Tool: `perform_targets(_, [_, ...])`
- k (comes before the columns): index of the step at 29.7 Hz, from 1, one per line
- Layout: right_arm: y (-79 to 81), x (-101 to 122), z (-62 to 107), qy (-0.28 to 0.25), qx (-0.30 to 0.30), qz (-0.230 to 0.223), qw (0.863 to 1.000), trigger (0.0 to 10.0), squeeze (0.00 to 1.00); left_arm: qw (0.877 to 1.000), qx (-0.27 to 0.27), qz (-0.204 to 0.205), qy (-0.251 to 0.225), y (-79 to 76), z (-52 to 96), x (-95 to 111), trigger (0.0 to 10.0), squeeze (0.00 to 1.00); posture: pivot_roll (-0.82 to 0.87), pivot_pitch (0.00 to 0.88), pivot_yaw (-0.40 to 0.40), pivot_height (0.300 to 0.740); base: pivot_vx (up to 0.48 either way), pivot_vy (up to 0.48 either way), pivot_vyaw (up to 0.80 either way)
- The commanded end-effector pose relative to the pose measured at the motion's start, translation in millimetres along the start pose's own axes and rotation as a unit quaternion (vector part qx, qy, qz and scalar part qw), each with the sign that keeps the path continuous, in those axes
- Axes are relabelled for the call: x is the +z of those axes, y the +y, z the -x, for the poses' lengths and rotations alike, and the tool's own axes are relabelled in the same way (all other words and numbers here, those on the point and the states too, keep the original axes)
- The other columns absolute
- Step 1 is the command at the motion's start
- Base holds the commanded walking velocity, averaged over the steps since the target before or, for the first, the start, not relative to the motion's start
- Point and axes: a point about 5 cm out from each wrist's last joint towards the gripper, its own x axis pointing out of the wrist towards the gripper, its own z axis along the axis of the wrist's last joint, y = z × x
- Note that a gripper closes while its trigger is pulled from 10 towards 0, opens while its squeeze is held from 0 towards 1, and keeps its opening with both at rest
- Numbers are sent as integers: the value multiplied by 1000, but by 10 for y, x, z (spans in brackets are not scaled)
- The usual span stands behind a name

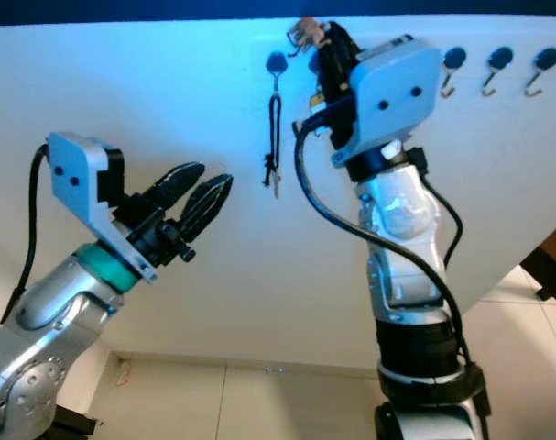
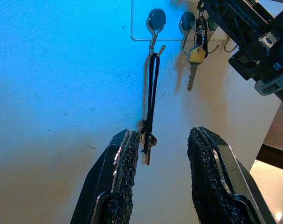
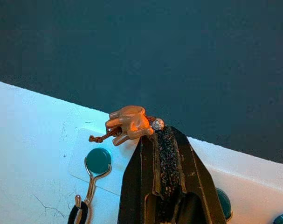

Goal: Hang keys on a hook

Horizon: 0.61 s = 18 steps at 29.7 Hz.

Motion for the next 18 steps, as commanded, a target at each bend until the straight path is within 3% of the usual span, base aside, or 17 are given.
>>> perform_targets(1, [50, -15, -26, 0, 8, 2, 1000, 10000, 0, 1000, -4, 0, 0, -16, -2, 10, 10000, 0, -88, 42, 123, 740, 0, 0, 0])
perform_targets(18, [161, -341, -69, 57, 3, 25, 998, 10000, 0, 1000, -2, 0, -3, -13, -3, 21, 10000, 0, -80, 44, 122, 740, 0, 0, 0])
